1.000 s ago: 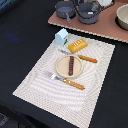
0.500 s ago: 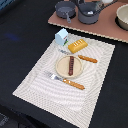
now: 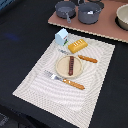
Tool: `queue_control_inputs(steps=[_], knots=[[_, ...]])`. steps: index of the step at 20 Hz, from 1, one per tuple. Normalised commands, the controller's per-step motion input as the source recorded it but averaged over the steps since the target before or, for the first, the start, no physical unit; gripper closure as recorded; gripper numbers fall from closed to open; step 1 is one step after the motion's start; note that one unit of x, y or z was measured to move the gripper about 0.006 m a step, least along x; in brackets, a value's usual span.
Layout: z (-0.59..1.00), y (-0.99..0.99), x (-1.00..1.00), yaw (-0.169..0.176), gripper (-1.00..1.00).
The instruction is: Interact with the objects in diverse but meaningful ways.
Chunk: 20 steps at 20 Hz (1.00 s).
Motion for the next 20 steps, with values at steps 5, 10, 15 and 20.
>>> queue_control_inputs(steps=[5,10,15,20], knots=[[-0.34,-0.69,-0.42,-0.094,-1.0],[-0.36,-0.66,-0.39,-0.11,-1.0],[-0.35,-0.55,-0.47,-0.123,-1.0],[-0.29,-0.38,-0.64,-0.143,-1.0]])
